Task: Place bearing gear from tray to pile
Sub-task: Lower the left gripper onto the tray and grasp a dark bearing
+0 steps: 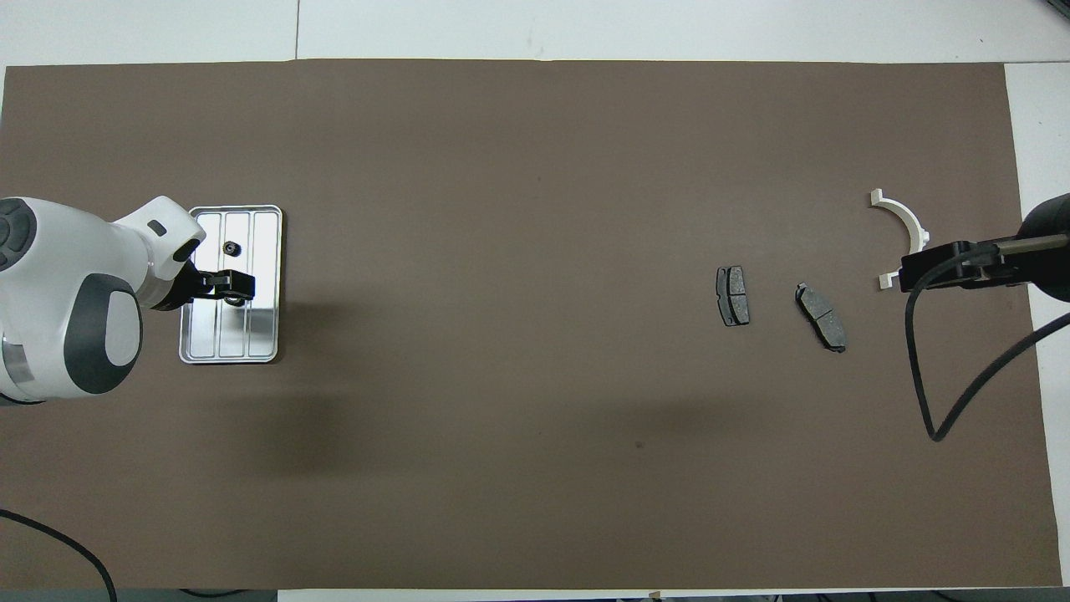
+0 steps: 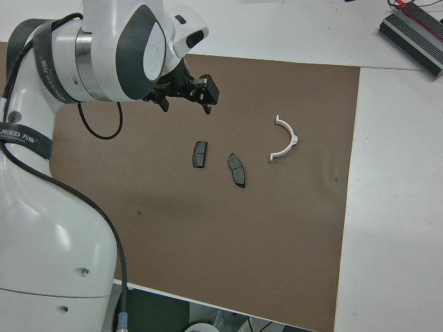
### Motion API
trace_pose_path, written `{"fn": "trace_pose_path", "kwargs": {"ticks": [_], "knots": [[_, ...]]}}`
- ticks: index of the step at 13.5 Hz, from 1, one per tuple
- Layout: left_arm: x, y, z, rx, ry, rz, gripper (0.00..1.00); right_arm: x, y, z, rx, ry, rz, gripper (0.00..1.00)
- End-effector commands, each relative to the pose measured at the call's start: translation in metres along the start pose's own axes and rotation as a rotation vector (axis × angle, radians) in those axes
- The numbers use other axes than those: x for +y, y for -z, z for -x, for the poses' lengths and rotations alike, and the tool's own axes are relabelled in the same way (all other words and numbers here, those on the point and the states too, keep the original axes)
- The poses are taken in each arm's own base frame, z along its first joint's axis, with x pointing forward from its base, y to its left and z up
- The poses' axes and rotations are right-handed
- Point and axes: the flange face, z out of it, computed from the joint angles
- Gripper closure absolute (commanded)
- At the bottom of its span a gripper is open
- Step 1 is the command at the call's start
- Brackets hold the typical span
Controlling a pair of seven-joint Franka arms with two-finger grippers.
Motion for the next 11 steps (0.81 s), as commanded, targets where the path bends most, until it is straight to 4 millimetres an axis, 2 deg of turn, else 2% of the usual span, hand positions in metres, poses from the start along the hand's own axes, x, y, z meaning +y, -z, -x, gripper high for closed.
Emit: {"fn": "trace_pose_path", "kwargs": {"ticks": [1, 6, 11], "knots": [[-0.004, -0.02, -0.002, 0.013, -0.011, 0.001, 0.07, 0.003, 0.002, 0.004, 0.015, -0.024, -0.026, 0.0], [-0.012, -0.033, -0.005, 0.019, -0.045, -0.002, 0.08, 0.0, -0.001, 0.008, 0.007, -0.024, -0.026, 0.0], [-0.011, -0.039, -0.005, 0.012, -0.049, -0.002, 0.11, -0.003, -0.024, 0.002, 0.028, -0.03, -0.027, 0.0]]}}
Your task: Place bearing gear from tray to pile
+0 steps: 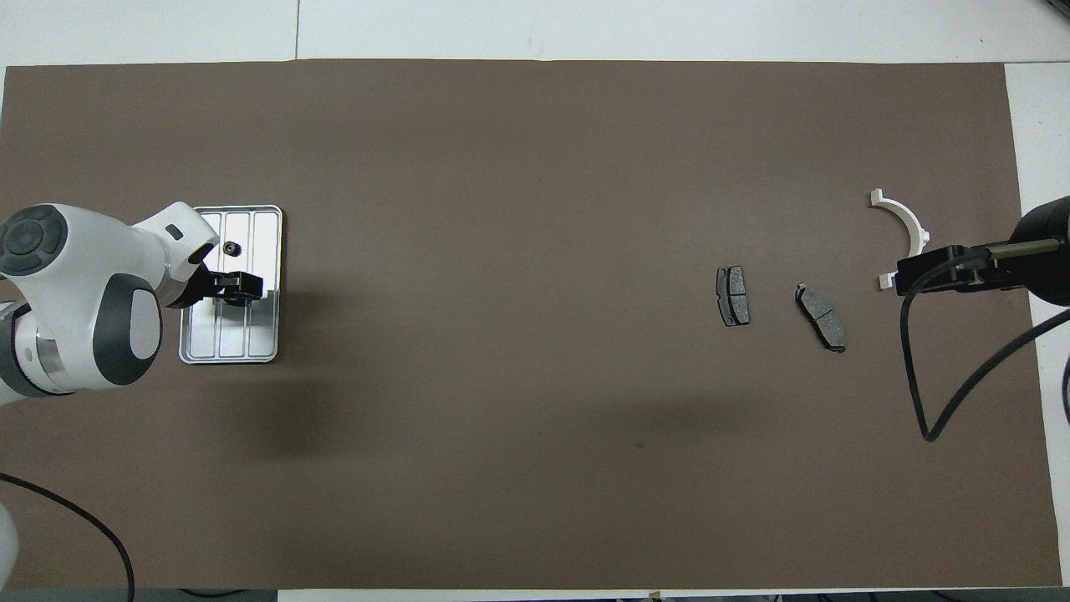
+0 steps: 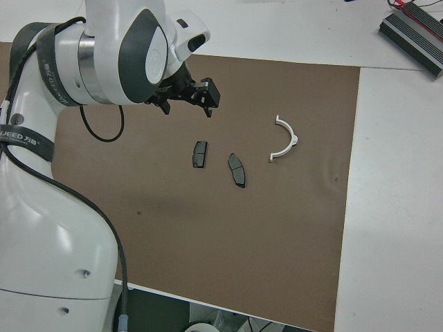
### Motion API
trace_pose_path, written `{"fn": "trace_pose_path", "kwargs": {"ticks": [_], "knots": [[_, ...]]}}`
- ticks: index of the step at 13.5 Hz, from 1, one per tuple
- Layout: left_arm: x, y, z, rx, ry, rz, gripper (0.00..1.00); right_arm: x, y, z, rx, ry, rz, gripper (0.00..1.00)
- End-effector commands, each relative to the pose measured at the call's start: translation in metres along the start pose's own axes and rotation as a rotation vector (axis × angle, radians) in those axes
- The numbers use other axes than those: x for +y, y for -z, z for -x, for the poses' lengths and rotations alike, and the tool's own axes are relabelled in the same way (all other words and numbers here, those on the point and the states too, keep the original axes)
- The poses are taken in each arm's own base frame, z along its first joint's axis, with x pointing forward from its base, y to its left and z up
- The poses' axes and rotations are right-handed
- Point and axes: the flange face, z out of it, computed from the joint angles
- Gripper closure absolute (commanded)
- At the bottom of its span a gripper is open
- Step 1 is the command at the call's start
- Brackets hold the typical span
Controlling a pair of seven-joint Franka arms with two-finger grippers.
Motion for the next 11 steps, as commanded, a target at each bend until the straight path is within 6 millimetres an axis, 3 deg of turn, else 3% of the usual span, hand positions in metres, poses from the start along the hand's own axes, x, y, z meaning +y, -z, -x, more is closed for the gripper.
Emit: {"fn": "trace_pose_path", "kwargs": {"ticks": [1, 7, 11], "knots": [[-0.003, -0.004, 0.001, 0.012, -0.014, 0.002, 0.12, -0.003, -0.018, 0.003, 0.03, -0.027, -0.026, 0.0], [-0.003, -0.005, 0.002, 0.005, -0.011, 0.004, 0.21, -0.008, -0.094, -0.012, 0.06, -0.053, -0.03, 0.0], [-0.002, -0.005, 0.003, 0.001, -0.011, 0.004, 0.23, -0.032, -0.151, -0.034, 0.059, -0.144, -0.041, 0.0]]}}
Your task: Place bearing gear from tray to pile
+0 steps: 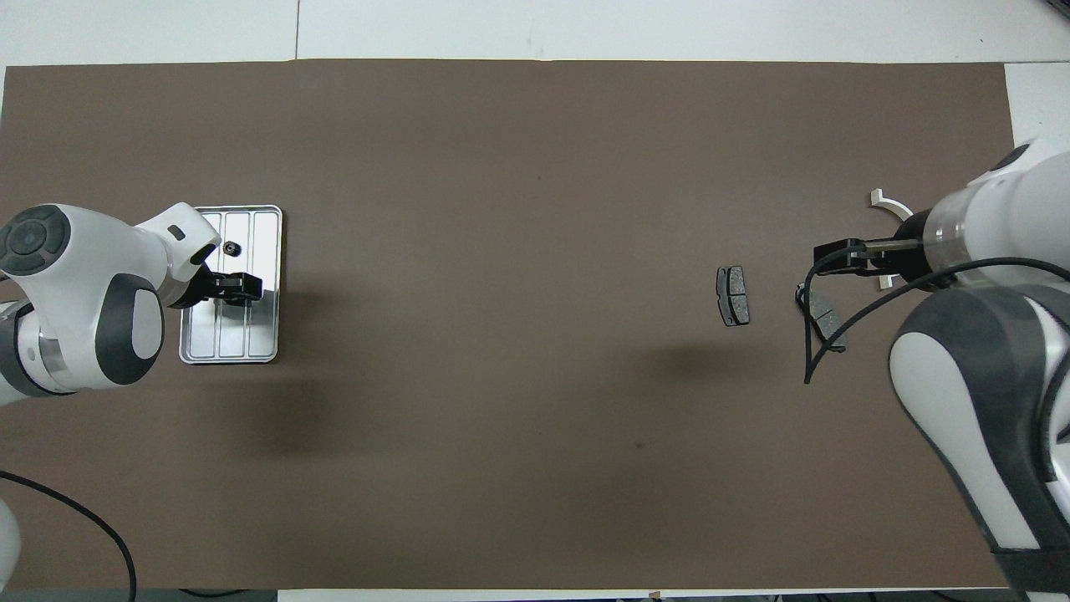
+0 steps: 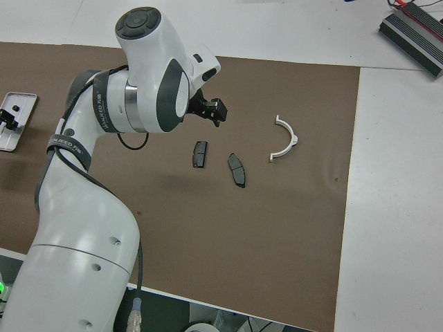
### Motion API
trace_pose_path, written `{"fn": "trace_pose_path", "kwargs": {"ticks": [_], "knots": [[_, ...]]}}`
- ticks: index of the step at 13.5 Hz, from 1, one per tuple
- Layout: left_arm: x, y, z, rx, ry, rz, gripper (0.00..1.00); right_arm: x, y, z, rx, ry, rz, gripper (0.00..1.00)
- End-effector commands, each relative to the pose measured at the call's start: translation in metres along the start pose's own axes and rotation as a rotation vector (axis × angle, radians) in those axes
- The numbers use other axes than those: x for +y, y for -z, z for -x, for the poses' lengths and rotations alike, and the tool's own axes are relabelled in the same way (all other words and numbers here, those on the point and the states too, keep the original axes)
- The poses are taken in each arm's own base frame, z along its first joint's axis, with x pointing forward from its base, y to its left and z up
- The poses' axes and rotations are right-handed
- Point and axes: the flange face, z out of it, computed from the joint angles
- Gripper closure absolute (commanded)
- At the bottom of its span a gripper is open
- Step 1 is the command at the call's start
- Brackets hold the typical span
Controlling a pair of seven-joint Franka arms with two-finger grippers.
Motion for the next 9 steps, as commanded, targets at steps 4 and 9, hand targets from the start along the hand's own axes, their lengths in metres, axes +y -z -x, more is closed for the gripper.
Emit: {"fn": "trace_pose_path", "kwargs": {"ticks": [4, 9], "knots": [[-0.001, -0.004, 0.003, 0.006, -0.001, 0.005, 0.41, -0.034, -0.071, -0.021, 0.0, -0.115, -0.032, 0.0], [0.002, -0.006, 0.005, 0.005, 0.037, 0.009, 1.0, -0.044, -0.095, -0.026, -0.003, -0.161, -0.029, 0.0]]}}
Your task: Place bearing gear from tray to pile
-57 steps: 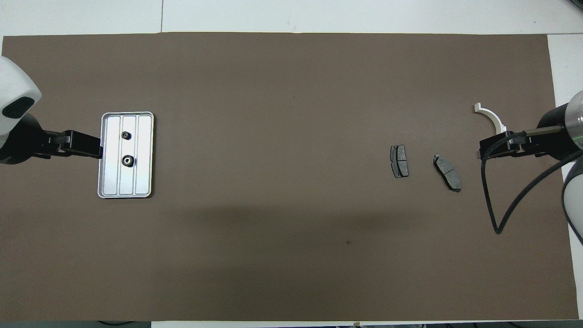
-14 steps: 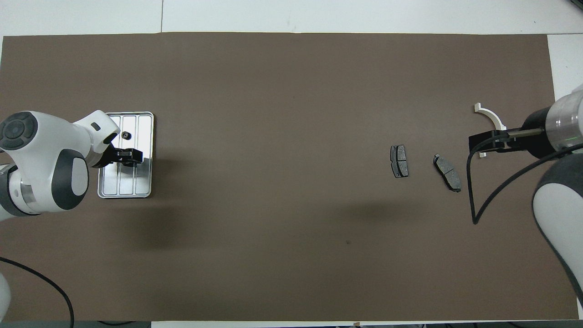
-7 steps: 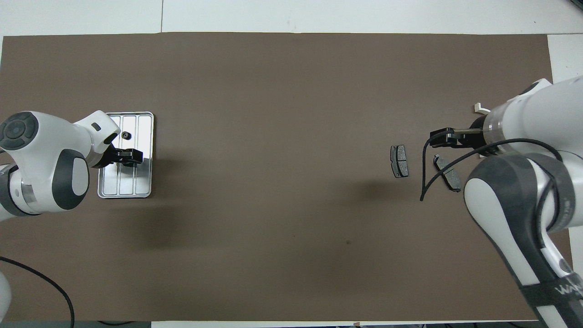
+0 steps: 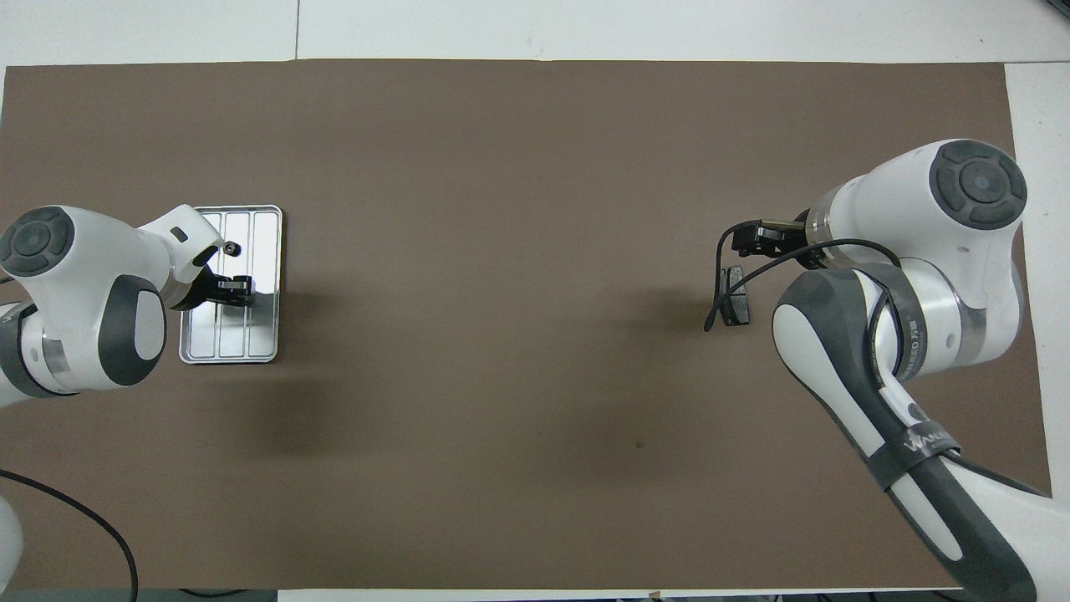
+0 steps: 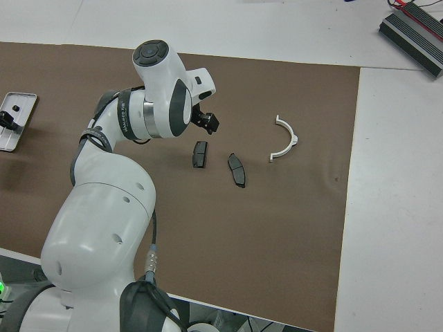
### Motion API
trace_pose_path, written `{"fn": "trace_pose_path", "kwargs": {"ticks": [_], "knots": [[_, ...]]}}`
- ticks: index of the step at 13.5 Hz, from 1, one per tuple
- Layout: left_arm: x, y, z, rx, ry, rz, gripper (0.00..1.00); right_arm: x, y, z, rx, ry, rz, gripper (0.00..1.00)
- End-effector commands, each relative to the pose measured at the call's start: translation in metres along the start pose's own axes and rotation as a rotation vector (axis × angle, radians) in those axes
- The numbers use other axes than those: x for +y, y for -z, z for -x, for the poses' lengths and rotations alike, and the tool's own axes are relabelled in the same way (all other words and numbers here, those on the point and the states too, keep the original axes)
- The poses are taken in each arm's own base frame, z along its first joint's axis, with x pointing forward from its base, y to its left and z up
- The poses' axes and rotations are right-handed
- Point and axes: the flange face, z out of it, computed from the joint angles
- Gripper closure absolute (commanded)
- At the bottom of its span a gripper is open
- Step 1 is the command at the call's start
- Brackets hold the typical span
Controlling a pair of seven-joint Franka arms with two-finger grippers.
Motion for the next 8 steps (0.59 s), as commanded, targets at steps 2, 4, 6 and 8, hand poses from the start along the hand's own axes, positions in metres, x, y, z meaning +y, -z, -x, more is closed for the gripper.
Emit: {"fn": "trace_pose_path", "kwargs": {"ticks": [2, 4, 6, 8], "knots": [[0.002, 0.004, -0.004, 0.016, 0.031, 0.01, 1.0, -0.004, 0.003, 0.0, 0.008, -0.019, -0.016, 0.0], [0.009, 0.034, -0.027, 0.024, 0.026, 0.019, 1.0, -0.004, 0.003, 0.0, 0.008, -0.021, -0.016, 0.0], [0.028, 0.093, -0.051, 0.009, 0.041, 0.069, 1.0, -0.007, 0.004, 0.001, 0.009, -0.047, -0.017, 0.0], [0.085, 0.157, -0.064, 0.012, 0.118, 0.084, 1.0, -0.019, 0.004, 0.006, 0.008, -0.086, -0.018, 0.0]]}}
